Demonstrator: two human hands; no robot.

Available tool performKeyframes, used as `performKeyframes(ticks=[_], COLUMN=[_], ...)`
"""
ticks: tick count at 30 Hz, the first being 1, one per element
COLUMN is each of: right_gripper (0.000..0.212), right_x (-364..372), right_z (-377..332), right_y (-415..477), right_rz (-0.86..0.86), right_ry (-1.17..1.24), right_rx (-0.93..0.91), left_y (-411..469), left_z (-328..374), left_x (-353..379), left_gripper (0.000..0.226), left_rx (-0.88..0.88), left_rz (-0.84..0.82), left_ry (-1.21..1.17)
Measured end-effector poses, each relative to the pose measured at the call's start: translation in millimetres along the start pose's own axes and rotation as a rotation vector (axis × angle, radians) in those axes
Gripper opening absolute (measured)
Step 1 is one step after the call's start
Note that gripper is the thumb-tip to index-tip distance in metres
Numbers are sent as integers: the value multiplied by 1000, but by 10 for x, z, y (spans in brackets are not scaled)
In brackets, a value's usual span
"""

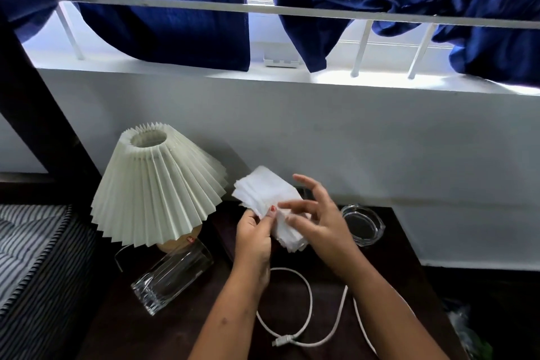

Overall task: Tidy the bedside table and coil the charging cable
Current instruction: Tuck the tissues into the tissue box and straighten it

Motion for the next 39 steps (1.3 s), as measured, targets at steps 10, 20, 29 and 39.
performKeyframes(ticks=[10, 20, 29, 39], right_gripper=[52, 66, 77, 49], right_x=[-169, -131, -71, -169], right_z=[91, 109, 135, 41], right_y=[35, 69, 86, 396], right_rz=[-40, 37, 111, 260], right_ry=[106, -232, -529, -535], right_rx=[142, 54, -96, -138], left_y=[-23, -36, -47, 177], left_z=[4, 1, 10, -23], left_x=[-55, -102, -47, 44], left_gripper=[27, 44, 56, 77], left_rx=[29, 83, 407, 624], left_rz=[-73, 13, -145, -298], left_ry=[192, 251, 692, 1099])
Point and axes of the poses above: each hand's wrist, its own y-axis towards the middle knuckle, its own x-axis out of the palm, z = x × y, the point moved 2 cm from there along y, towards the middle knuckle, and after that the axes turned 14 degrees about x, right-handed, at the moved point
